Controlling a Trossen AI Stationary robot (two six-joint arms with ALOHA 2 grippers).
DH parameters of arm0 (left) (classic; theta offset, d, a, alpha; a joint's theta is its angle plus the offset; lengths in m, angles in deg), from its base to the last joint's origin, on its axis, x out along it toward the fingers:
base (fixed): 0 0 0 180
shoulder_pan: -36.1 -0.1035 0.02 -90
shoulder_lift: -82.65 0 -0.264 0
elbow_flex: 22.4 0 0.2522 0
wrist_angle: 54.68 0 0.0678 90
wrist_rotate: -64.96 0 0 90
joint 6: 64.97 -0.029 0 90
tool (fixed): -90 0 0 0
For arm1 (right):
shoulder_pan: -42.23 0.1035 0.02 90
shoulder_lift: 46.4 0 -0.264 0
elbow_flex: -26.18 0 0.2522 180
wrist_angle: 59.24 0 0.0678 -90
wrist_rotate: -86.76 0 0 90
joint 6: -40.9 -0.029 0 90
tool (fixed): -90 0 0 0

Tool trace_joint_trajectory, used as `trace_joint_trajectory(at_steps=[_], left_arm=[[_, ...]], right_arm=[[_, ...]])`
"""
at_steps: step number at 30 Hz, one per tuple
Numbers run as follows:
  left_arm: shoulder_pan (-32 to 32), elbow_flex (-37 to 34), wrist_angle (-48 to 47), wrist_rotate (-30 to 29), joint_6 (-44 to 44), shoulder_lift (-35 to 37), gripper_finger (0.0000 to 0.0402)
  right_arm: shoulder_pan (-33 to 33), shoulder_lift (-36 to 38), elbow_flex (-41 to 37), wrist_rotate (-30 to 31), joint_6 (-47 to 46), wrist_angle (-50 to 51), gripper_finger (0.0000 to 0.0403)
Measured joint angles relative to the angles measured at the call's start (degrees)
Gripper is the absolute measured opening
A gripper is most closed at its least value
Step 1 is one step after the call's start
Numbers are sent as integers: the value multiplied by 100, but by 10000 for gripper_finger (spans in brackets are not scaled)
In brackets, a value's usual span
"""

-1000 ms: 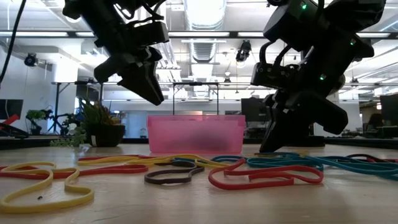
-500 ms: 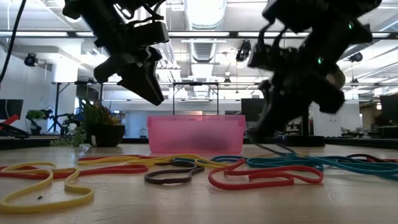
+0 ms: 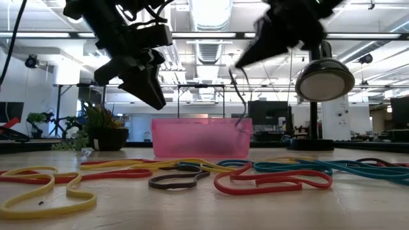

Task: Pick and place rubber bands into bin
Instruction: Put the blue rubber bands into the pink bin

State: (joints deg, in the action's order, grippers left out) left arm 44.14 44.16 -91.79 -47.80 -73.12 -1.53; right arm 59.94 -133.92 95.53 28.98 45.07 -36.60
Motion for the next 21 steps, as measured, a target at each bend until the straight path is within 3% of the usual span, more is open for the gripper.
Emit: trace_joint_trajectory(at_steps=[3,11,21], left_arm=[[-1,0,-1,-1,8,0,77],[-1,0,-13,-1,26,0,77],[-3,-31,-33,2,27,0,77]], right_arm=[[-172,34,262,276,502,-94,8],[-1072,18,924,180,1175,-161,8],[-2595,-170,448,-1303,217,-226,8]])
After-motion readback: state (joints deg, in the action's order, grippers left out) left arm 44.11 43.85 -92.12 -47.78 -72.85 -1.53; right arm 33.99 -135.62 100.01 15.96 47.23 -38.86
